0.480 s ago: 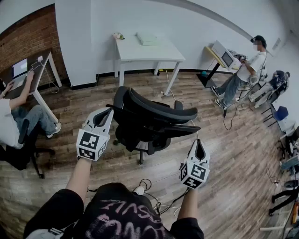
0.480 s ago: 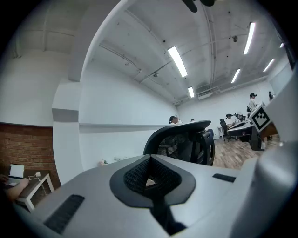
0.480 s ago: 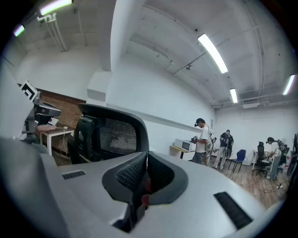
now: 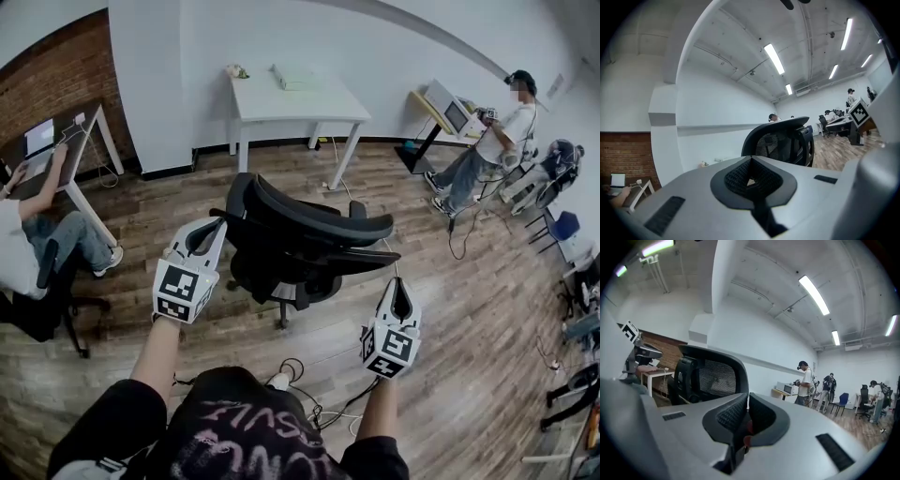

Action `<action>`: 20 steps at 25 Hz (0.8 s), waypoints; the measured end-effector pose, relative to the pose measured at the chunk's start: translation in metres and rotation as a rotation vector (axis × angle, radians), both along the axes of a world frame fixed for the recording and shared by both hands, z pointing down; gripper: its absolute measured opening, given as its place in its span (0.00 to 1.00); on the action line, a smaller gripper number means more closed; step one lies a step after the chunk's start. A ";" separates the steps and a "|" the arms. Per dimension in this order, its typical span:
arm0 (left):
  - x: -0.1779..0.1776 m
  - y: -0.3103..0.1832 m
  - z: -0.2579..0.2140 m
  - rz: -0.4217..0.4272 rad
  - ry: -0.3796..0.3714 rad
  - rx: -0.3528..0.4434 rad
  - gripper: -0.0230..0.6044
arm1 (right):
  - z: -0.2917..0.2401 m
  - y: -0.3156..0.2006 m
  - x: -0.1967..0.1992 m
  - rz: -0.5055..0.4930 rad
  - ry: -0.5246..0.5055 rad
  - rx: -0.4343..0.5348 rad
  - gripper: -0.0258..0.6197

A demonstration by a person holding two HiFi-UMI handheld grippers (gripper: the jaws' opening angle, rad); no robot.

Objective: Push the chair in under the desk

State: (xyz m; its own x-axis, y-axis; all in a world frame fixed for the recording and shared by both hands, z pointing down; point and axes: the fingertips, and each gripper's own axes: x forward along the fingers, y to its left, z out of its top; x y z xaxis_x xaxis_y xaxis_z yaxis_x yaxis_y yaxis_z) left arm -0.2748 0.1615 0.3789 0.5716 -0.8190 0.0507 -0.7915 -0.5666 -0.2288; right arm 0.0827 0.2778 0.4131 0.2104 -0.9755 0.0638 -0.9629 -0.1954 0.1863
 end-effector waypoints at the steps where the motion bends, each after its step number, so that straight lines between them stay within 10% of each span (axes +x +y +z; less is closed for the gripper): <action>1: 0.000 0.000 0.002 0.003 -0.034 0.009 0.06 | 0.000 -0.001 -0.001 -0.013 0.021 -0.004 0.09; 8: 0.008 -0.004 0.024 0.077 -0.386 0.045 0.07 | -0.002 -0.011 -0.002 -0.119 0.097 -0.057 0.16; 20: 0.012 -0.010 0.038 0.122 -0.559 0.050 0.07 | 0.011 -0.020 -0.014 -0.282 0.316 -0.189 0.25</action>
State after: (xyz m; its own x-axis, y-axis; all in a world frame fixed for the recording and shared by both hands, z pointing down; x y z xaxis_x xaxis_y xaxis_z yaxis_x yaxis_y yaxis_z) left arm -0.2628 0.1515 0.4166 0.5592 -0.7581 0.3357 -0.4723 -0.6240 -0.6225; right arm 0.0682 0.2578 0.4240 -0.0235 -0.9749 0.2212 -0.8636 0.1312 0.4867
